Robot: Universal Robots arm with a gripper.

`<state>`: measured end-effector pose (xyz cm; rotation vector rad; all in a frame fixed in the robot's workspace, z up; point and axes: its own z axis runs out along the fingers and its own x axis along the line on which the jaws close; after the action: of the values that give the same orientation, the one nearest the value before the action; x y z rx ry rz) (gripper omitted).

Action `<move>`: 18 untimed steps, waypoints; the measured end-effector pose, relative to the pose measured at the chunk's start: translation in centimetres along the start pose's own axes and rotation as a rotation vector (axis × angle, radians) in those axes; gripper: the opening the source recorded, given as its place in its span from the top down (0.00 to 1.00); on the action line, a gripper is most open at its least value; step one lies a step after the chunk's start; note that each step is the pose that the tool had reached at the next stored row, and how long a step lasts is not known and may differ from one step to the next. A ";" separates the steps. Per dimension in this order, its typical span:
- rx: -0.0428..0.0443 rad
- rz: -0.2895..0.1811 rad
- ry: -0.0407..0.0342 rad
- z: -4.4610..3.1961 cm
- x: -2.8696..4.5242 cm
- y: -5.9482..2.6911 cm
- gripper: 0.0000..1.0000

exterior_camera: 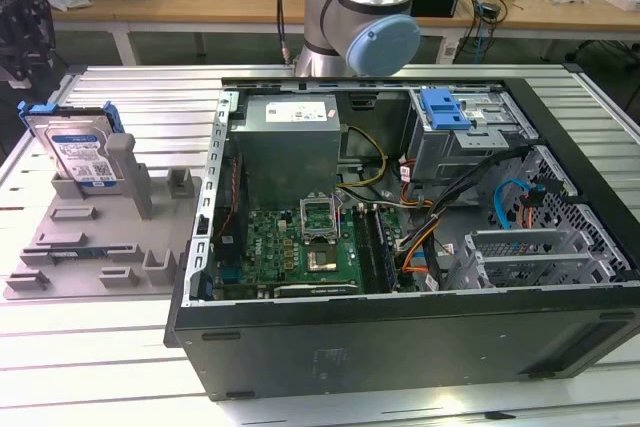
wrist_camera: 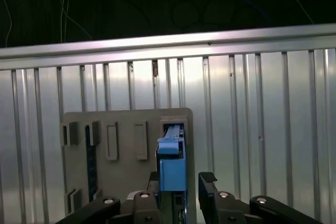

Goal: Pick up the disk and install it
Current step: 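Pick up the disk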

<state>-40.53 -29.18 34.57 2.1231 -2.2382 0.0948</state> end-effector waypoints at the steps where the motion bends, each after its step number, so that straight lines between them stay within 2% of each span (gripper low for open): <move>1: -0.0002 0.000 0.0003 0.02 0.00 0.01 0.58; 7: 0.0000 0.000 0.0006 0.11 0.02 0.01 0.58; 8: 0.0000 0.000 0.0006 0.13 0.02 0.01 0.57; 9: 0.0001 0.000 0.0006 0.18 0.01 0.01 0.51; 18: -0.0001 0.000 0.0006 0.63 0.44 -0.01 0.51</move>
<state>-40.54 -29.68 33.98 2.1226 -2.2380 0.0954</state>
